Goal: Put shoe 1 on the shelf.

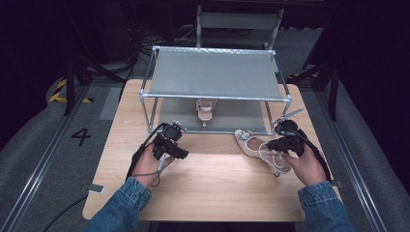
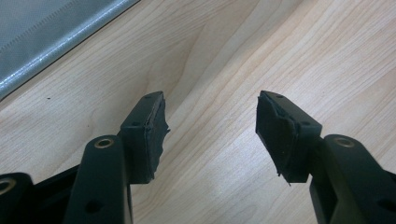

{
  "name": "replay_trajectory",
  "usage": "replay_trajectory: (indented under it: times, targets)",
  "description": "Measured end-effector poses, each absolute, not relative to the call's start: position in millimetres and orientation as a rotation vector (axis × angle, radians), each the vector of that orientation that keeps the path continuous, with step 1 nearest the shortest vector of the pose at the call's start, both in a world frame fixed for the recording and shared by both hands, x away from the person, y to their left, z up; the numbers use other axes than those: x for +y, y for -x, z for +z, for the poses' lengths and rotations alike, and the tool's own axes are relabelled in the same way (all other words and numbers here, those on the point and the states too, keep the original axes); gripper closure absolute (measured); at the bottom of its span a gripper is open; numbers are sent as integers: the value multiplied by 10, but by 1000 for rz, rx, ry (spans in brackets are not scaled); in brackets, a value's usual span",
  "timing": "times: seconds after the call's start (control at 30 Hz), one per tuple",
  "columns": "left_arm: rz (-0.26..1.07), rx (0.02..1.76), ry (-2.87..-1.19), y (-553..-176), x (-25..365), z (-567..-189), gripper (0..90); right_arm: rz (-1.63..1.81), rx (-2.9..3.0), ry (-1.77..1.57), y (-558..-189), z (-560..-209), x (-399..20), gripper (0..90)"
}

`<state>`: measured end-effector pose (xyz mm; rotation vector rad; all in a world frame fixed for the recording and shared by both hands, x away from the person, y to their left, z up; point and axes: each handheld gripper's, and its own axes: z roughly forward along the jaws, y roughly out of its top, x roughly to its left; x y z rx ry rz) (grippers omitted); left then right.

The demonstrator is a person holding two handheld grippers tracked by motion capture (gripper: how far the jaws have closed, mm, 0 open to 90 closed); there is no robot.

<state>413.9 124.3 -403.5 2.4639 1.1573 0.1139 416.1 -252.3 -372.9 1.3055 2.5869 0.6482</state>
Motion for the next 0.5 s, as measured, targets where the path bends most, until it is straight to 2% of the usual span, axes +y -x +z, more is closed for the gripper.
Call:
replay_trajectory:
  times: [0.17, 0.27, 0.5]
  targets:
    - [116, 1159, -2463, -4137, 1245, -4036, 432, 671, 2562, -1294, -4110, -3685, -2522, 626]
    - [115, 1161, -2464, -4138, 1245, -4037, 431, 733, 2534, -1309, -4032, -3621, -2529, 583]
    - [111, 1158, -2471, -4139, 1232, -4050, 431, 798, 2521, -1273, -3901, -3612, -2502, 572]
